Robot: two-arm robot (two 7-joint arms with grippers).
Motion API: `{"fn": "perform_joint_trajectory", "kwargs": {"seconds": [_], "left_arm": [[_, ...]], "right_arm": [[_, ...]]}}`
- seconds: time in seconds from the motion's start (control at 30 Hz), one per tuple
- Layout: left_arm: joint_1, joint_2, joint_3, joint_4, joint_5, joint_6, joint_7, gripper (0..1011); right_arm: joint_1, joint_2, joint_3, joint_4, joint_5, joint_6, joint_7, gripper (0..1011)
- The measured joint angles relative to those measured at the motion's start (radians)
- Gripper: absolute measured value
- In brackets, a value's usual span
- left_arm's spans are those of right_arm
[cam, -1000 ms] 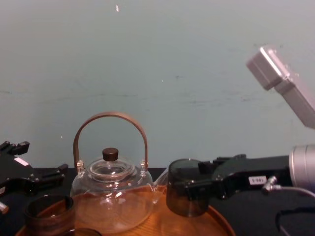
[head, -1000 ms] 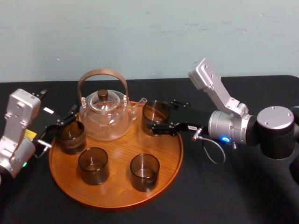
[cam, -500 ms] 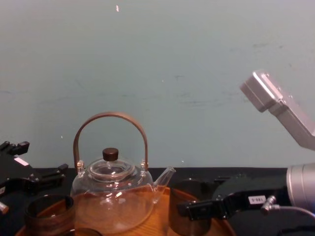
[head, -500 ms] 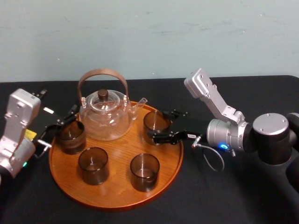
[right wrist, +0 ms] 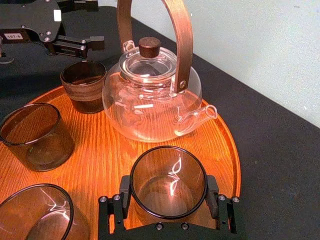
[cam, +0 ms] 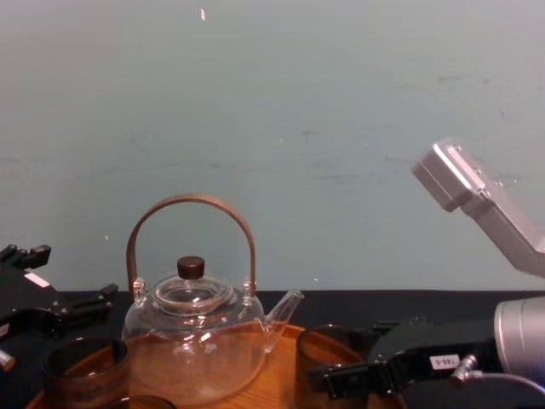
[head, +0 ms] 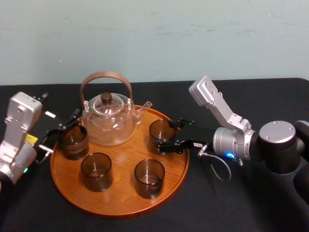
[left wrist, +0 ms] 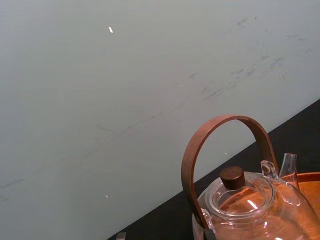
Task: Pick up the glass from the table and place it on the tray.
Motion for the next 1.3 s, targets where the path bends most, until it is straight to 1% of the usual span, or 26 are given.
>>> {"fn": "perform_joint_trajectory", "kwargs": {"seconds": [0.23, 0.53, 0.6, 0.63, 0.73, 1.3], "left_arm": [[0.0, 0.0, 0.0, 0.0, 0.0, 0.0, 0.0, 1001], [0.0, 0.0, 0.0, 0.0, 0.0, 0.0, 0.0, 1001], [0.0, 0.0, 0.0, 0.0, 0.0, 0.0, 0.0, 1001], [0.0, 0.0, 0.0, 0.0, 0.0, 0.0, 0.0, 1002], [0.0, 0.0, 0.0, 0.0, 0.0, 0.0, 0.0, 1001], [0.0, 0.0, 0.0, 0.0, 0.0, 0.0, 0.0, 1001]], "right_arm": [[-0.005, -0.002, -0.001, 0.001, -0.013, 0.003, -0.014, 898], [-0.005, -0.002, -0.001, 0.001, -0.012, 0.003, -0.012, 898], [-0.005, -0.002, -0.001, 0.001, -0.011, 0.003, -0.012, 914], [-0.005, -0.002, -0.001, 0.001, -0.01, 0.003, -0.011, 950], [-0.005, -0.001, 0.0, 0.0, -0.01, 0.003, -0.011, 1002], [-0.004, -0.001, 0.001, 0.0, -0.007, 0.003, -0.008, 1002]]}}
